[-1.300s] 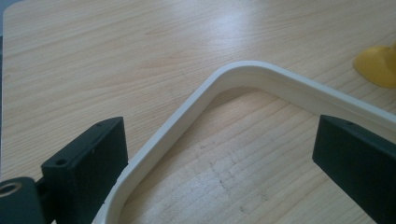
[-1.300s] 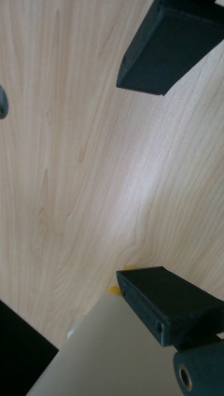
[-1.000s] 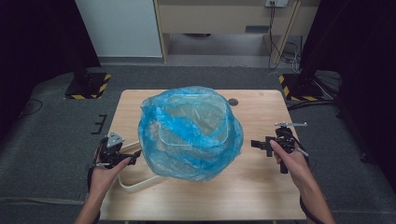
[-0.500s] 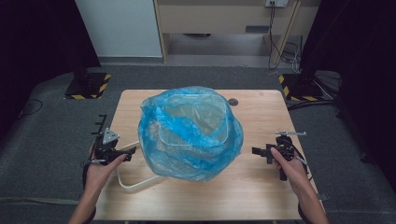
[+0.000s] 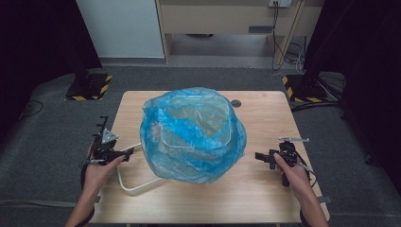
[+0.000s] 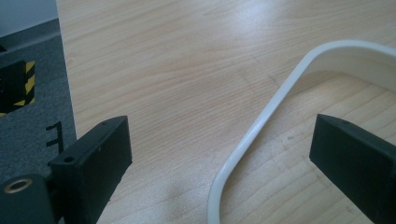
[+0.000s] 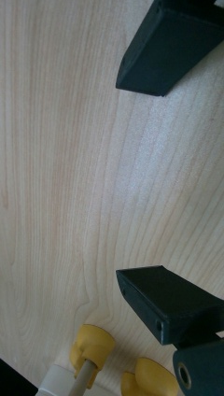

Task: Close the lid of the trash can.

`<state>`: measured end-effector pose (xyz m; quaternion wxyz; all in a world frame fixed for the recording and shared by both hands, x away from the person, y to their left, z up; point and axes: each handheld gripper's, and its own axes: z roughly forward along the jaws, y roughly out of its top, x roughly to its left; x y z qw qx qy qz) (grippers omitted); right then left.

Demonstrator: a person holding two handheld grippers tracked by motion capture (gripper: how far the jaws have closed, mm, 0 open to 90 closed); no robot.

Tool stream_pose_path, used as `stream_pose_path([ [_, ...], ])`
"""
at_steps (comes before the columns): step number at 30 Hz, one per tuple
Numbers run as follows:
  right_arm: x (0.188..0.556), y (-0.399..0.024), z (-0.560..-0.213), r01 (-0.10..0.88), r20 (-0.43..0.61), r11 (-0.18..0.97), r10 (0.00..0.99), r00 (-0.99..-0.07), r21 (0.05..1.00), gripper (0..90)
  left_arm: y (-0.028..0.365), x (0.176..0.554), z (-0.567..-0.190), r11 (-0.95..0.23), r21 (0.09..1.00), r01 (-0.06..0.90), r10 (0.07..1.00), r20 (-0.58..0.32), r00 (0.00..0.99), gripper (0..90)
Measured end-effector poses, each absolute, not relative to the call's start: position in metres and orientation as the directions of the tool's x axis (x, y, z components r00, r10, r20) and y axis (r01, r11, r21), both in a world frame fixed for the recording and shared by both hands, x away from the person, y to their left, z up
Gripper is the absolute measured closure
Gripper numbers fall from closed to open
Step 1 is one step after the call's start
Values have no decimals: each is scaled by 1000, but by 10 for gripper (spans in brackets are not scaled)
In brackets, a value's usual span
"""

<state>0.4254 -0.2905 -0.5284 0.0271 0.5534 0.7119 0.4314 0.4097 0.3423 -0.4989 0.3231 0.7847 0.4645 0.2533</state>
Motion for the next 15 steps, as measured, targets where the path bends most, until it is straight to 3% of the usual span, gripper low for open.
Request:
stream_pose_path([
  [8,424,-292,-530,756,450,-2,805,-387,654,88,348,411,-506,-361,736,573,892,92,443,132],
  [11,423,-292,-531,750,453,-10,803,-388,661,85,350,411,-509,-373,731,572,884,93,458,245],
  [15,423,-292,-531,750,456,-14,801,-387,662,89,350,410,-513,-397,721,569,868,94,487,320],
])
